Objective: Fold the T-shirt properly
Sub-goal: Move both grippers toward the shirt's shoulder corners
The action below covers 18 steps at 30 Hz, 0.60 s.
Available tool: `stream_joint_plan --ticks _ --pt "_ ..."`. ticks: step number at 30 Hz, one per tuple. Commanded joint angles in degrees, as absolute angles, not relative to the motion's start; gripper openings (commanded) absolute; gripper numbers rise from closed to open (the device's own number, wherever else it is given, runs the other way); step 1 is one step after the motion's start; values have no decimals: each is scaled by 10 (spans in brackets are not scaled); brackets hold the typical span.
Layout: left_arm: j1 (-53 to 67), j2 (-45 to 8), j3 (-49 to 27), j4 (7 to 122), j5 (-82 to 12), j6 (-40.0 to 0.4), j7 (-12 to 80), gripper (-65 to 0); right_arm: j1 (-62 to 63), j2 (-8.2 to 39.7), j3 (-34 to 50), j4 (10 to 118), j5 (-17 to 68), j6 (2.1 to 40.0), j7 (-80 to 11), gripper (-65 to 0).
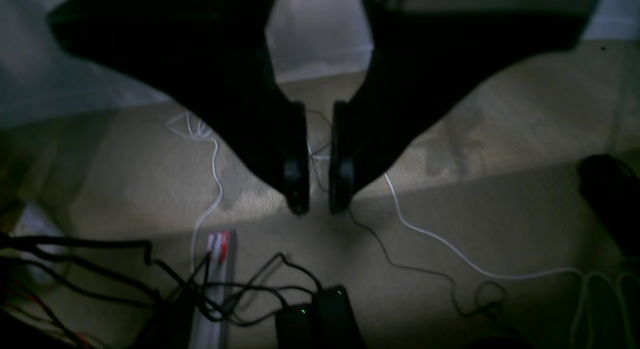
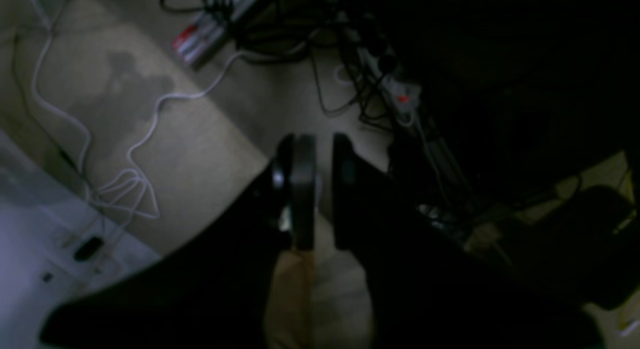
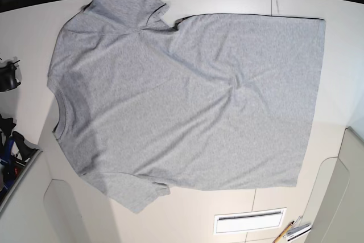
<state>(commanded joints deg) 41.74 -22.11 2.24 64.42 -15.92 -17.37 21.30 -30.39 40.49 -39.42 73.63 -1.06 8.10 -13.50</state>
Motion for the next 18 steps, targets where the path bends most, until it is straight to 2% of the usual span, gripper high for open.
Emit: stream_joint_plan --ticks 7,9,15,18 --pt "538 -221 -68 803 -161 -174 231 -564 -361 465 -354 863 -10 67 -170 -597" --pt "566 -221 -99 848 -162 -173 232 -564 -377 479 -323 891 8 57 -173 -597" --pt "628 -221 -213 955 -198 -174 243 -564 -414 498 -203 970 60 59 -219 -597" --pt "652 -221 -269 999 -222 -175 253 -564 -418 498 -155 1011 110 94 -251 -597"
